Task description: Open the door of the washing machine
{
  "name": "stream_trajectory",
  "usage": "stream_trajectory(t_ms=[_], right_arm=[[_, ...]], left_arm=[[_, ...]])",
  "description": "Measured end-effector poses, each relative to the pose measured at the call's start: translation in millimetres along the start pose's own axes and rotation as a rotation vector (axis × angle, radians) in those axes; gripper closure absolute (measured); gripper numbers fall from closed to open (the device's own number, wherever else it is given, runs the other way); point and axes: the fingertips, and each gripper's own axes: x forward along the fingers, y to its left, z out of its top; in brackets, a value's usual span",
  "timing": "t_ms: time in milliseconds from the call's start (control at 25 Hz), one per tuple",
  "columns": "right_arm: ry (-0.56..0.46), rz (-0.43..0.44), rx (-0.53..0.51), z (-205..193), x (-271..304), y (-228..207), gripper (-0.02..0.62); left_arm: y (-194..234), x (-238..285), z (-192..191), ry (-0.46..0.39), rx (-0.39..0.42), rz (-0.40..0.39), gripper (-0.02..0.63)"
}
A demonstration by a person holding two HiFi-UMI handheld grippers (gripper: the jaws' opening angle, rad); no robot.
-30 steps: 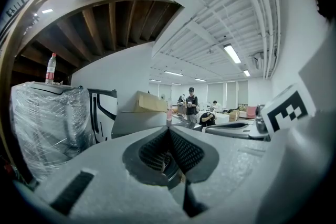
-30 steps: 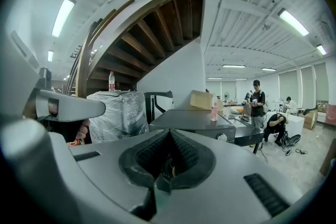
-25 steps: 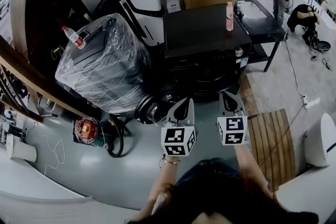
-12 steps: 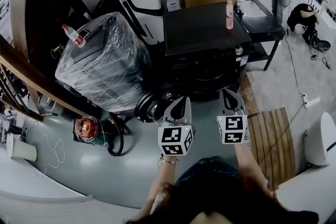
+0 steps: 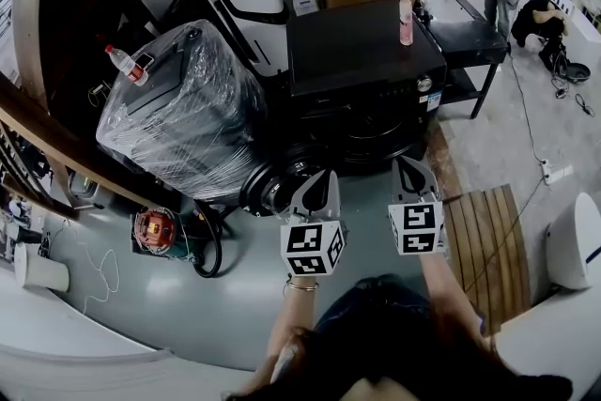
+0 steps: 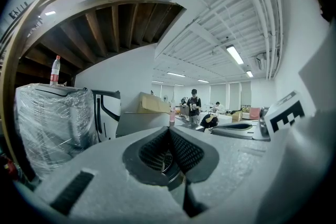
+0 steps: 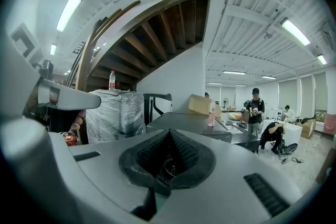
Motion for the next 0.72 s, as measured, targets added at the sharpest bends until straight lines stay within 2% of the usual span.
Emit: stream_trajectory(t_ms=[720], right_arm=[[0.013,-0.004,0.025,-9.6,-1.4,-7.7,0.597]], left_arm=[[-8.2,6.3,-7.0,0.018,-0.01,-0.005,0.592]])
